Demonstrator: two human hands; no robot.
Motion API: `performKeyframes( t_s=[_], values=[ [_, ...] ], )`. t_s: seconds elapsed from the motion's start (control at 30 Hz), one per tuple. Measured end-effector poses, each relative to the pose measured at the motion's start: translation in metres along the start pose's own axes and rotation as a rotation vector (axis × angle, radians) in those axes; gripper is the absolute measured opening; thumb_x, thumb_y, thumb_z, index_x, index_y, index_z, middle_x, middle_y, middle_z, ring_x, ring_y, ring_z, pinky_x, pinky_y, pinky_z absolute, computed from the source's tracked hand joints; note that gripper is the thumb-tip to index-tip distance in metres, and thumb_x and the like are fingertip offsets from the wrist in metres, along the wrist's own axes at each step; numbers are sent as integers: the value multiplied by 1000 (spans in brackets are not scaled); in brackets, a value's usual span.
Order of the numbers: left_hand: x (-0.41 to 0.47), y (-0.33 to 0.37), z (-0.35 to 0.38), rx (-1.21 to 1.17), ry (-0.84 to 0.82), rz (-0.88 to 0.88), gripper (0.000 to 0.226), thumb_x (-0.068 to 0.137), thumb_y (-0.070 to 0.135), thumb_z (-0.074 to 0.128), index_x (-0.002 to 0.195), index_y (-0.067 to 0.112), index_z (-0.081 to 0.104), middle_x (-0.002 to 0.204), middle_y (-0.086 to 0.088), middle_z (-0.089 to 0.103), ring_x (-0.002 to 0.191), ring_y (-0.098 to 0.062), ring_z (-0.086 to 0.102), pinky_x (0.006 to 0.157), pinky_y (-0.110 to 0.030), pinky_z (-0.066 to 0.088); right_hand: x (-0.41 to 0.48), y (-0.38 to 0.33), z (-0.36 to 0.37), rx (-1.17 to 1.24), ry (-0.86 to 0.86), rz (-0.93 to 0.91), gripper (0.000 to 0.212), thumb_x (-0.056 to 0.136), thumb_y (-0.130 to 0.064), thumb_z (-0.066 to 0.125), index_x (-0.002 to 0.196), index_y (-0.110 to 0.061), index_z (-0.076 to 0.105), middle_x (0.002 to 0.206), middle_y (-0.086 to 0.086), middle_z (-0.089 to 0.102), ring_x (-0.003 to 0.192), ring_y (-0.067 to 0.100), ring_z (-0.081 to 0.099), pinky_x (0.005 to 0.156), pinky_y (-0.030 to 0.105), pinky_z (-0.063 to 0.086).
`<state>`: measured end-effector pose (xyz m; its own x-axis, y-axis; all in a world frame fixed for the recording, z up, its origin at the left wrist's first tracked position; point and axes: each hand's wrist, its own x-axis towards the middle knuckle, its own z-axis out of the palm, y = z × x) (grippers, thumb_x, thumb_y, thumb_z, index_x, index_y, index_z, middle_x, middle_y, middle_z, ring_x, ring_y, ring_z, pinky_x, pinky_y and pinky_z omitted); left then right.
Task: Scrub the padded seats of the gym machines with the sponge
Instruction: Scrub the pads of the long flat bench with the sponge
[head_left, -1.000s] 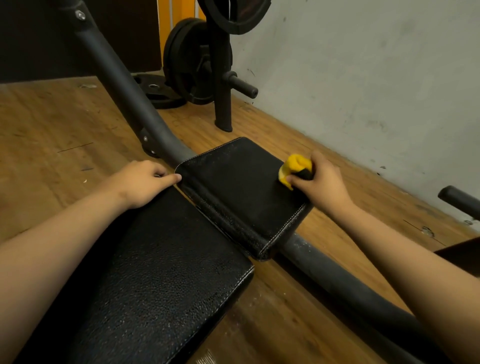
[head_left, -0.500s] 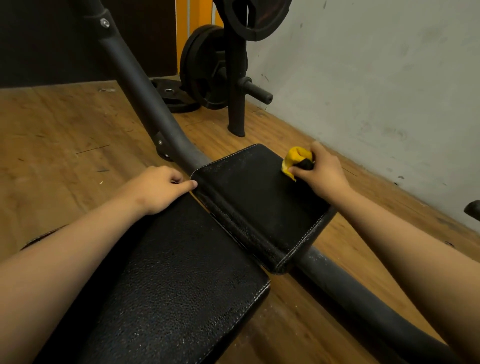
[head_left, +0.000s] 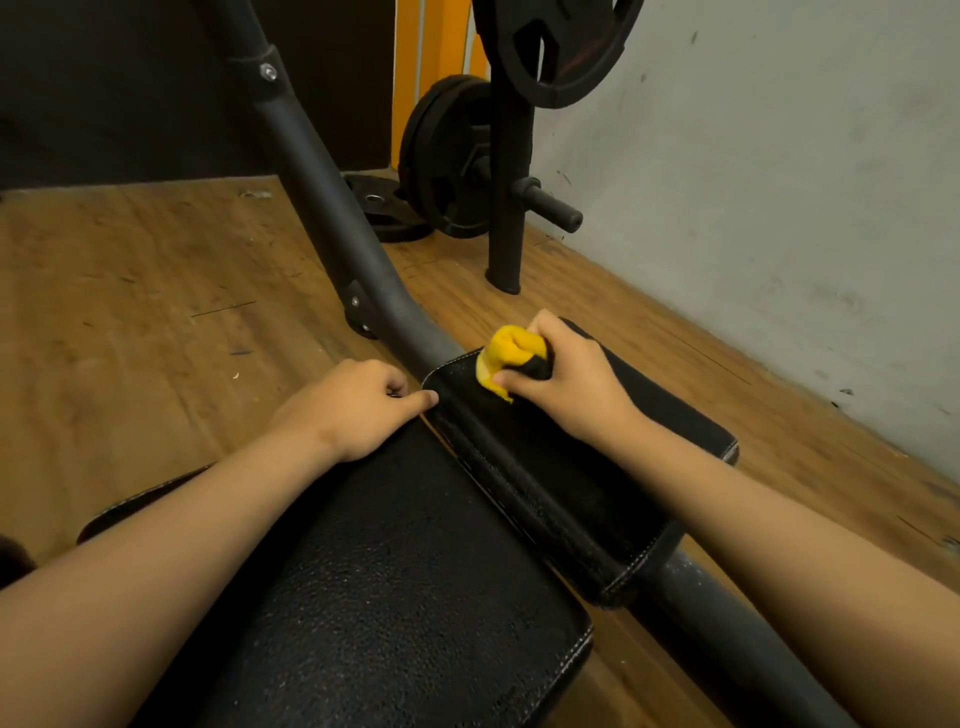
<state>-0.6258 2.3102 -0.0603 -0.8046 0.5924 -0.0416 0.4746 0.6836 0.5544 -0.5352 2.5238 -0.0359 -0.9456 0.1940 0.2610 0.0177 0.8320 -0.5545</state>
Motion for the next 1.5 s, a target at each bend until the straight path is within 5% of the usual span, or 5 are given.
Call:
performKeyframes(
  t_s=[0.23,0.3,0.83,1.1,1.5],
  values=[
    [1,-2,4,-23,46,-9,50,86,62,52,65,18,59,64,1,59,69,-18,60,69,-42,52,32,11,-3,-81,226,191,30,83,-22,72,96,-12,47,86,-4,57,81,16,57,58,22,41],
    [2,-1,4,-14,56,-11,49,86,62,53,67,17,58,64,1,58,69,-18,58,68,-39,50,13,-2,4,-48,173,121,31,81,-24,73,95,-12,49,87,-3,60,81,14,58,68,31,49],
    [1,1,1,-3,42,-2,48,88,58,54,68,15,60,67,-3,59,71,-17,58,71,-41,48,0,-30,18,3,-15,-60,35,80,-28,76,88,-20,43,78,-6,58,72,4,55,59,17,39],
    [0,-1,2,-26,38,-21,51,86,64,51,68,17,60,75,-3,65,73,-17,61,73,-42,53,-4,65,-63,-195,229,423,31,83,-24,72,94,-13,45,91,3,53,90,26,54,58,31,32],
    [-8,7,-2,20,21,-57,45,89,60,50,67,22,61,74,1,63,75,-16,61,74,-42,53,-50,-4,-20,-8,32,102,33,78,-29,77,88,-19,46,79,-7,59,72,5,54,58,18,37]
  ],
)
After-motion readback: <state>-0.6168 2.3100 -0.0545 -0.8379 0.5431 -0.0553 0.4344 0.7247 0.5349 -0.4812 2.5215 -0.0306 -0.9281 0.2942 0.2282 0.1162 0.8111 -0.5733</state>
